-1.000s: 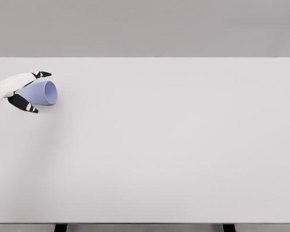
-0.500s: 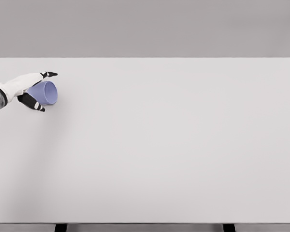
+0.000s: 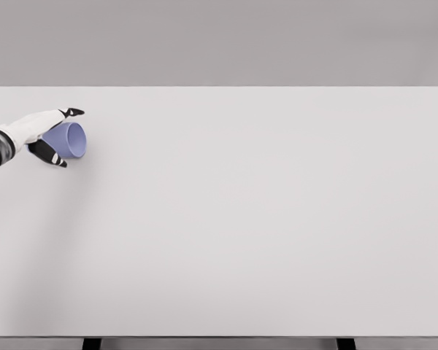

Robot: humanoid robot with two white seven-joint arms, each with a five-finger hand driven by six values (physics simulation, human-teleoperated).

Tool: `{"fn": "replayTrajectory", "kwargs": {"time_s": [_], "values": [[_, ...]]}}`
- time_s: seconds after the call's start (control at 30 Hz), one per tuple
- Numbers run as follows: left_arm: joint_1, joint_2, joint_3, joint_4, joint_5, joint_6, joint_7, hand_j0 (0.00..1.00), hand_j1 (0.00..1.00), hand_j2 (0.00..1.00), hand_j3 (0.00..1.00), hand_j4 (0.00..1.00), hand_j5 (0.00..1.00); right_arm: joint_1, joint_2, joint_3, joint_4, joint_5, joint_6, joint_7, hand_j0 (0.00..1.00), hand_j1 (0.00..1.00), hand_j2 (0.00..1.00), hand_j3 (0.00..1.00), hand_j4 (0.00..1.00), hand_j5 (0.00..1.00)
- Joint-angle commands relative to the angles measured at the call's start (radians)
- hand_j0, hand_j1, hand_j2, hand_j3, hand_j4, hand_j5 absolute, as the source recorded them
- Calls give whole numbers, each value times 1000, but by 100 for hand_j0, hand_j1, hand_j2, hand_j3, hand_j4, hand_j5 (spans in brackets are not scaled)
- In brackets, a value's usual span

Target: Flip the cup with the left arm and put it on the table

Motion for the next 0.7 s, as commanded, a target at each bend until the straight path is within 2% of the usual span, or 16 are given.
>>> {"fn": "replayTrajectory", "kwargs": {"time_s": [0.0,0.67], "values": [[0,-6,0,10,-4,-1,0,100,100,100,100,100,100,0,0,0,0,-1,0,0,100,100,100,100,100,100],[-14,-33,0,73,-4,-2,2,100,100,100,100,100,100,0,0,0,0,1,0,0,100,100,100,100,100,100]]}}
